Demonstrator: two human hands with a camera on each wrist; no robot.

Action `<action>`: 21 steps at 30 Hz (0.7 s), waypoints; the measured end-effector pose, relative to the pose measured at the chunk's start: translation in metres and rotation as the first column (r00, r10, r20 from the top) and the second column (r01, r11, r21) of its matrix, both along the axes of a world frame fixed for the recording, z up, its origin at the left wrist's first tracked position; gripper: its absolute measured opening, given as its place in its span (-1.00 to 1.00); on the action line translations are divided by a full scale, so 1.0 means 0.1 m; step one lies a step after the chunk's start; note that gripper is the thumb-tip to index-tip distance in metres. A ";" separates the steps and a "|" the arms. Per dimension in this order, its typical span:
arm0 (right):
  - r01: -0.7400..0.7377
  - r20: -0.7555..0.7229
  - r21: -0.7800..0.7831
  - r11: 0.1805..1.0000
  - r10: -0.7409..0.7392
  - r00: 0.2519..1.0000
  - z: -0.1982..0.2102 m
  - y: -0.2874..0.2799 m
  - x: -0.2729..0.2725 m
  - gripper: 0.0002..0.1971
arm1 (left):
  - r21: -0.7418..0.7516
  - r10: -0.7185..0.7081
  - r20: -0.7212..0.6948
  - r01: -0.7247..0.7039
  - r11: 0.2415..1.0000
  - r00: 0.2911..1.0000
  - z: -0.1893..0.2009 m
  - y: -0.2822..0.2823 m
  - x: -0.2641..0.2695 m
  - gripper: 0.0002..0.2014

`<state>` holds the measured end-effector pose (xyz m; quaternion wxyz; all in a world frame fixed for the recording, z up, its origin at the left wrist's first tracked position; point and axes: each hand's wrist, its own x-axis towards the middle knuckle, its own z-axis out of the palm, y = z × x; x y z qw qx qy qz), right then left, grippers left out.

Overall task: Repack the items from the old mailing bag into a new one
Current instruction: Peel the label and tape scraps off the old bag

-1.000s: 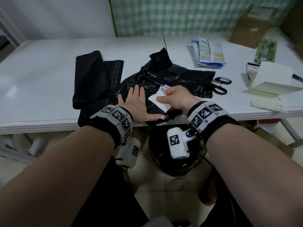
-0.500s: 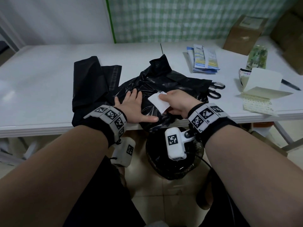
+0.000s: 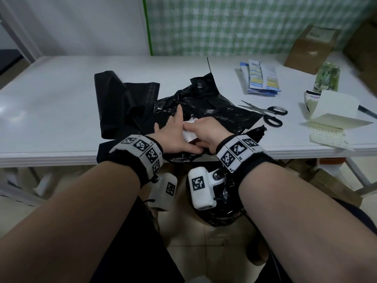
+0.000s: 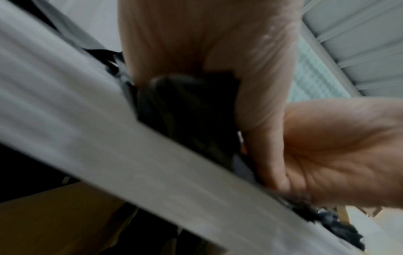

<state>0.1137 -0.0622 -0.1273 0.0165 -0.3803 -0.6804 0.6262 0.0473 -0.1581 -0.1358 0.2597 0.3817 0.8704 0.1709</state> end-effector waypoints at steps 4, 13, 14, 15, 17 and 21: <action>0.021 -0.007 -0.063 0.998 -0.021 1.000 -0.02 0.03 0.01 -0.60 | 0.015 0.007 -0.078 -0.006 1.000 0.997 -0.10 0.00 0.04 0.40; 0.041 -0.035 -0.115 0.993 -0.045 0.998 -0.11 0.16 0.02 -0.97 | -0.086 -0.029 -0.135 0.017 0.996 0.990 -0.13 0.03 0.03 0.39; 0.037 -0.047 -0.117 0.992 -0.043 0.998 -0.12 0.16 0.02 -0.89 | -0.086 -0.026 -0.127 0.015 0.996 0.992 -0.13 0.03 0.02 0.39; 0.038 -0.056 -0.117 0.992 -0.045 0.997 -0.13 0.16 0.02 -0.80 | -0.085 -0.023 -0.122 0.013 0.996 0.992 -0.13 0.03 0.02 0.39; 0.046 -0.065 -0.117 0.992 -0.054 0.996 -0.12 0.17 0.03 -0.76 | -0.087 -0.021 -0.118 0.011 0.996 0.993 -0.13 0.03 0.02 0.39; 0.074 -0.063 -0.157 0.985 -0.084 0.994 -0.10 0.23 0.05 -0.80 | -0.111 -0.029 -0.120 0.016 0.994 0.992 -0.10 0.03 0.03 0.38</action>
